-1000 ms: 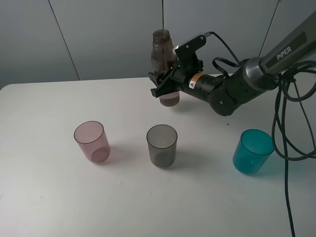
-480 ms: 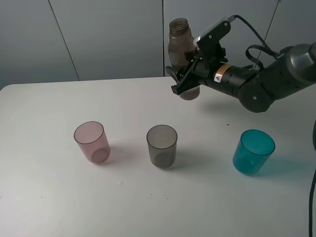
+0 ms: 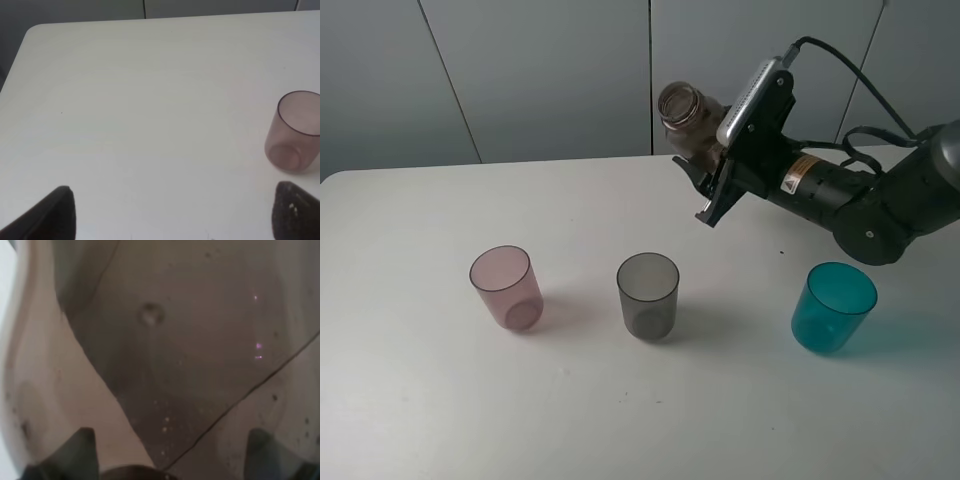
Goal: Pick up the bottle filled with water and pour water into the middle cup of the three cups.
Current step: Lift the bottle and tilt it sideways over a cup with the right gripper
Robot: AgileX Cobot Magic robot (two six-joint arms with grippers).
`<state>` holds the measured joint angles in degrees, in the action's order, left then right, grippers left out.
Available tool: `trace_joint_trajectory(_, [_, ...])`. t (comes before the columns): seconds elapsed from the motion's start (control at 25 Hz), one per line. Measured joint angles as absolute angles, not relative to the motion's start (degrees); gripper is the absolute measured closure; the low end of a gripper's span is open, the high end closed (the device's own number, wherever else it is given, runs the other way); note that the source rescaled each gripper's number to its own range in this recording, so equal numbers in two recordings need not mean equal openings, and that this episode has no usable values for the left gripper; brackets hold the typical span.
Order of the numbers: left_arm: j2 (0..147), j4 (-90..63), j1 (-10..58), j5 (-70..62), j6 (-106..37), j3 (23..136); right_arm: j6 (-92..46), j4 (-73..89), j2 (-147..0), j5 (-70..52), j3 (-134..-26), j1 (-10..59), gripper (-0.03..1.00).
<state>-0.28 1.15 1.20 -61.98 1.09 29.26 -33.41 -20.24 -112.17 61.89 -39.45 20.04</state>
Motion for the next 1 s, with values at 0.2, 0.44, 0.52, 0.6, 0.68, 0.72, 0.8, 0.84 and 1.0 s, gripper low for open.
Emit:
trace_joint_trajectory(0.2, [-0.28,1.15,1.20,-61.98,1.09,29.26,-42.05,-20.37,-112.14,62.00,-39.21,20.04,0.97])
trace_joint_trajectory(0.44, [-0.28,1.15,1.20,-61.98,1.09,29.26,-51.03,-21.43,-112.14,62.00,-39.21,20.04,0.97])
trace_joint_trajectory(0.52, [-0.28,1.15,1.20,-61.98,1.09,29.26,-53.68,-21.67,-112.14,62.00,-39.21,20.04,0.97])
trace_joint_trajectory(0.6, [-0.28,1.15,1.20,-61.98,1.09,29.26,-56.26,-21.75,-112.14,62.00,-39.21,20.04,0.97])
trace_joint_trajectory(0.68, [-0.28,1.15,1.20,-61.98,1.09,29.26,-58.46,-21.80,-112.05,62.00,-39.13,20.04,0.97])
trace_joint_trajectory(0.72, [-0.28,1.15,1.20,-61.98,1.09,29.26,-59.51,-21.80,-112.05,62.00,-38.87,20.04,0.97])
trace_joint_trajectory(0.8, [-0.28,1.15,1.20,-61.98,1.09,29.26,-61.09,-21.80,-112.05,62.00,-37.96,20.04,0.97])
trace_joint_trajectory(0.84, [-0.28,1.15,1.20,-61.98,1.09,29.26,-61.81,-21.80,-112.05,62.00,-37.55,20.04,0.97])
trace_joint_trajectory(1.0, [-0.28,1.15,1.20,-61.98,1.09,29.26,-65.01,-21.70,-112.05,62.00,-35.59,19.91,0.97])
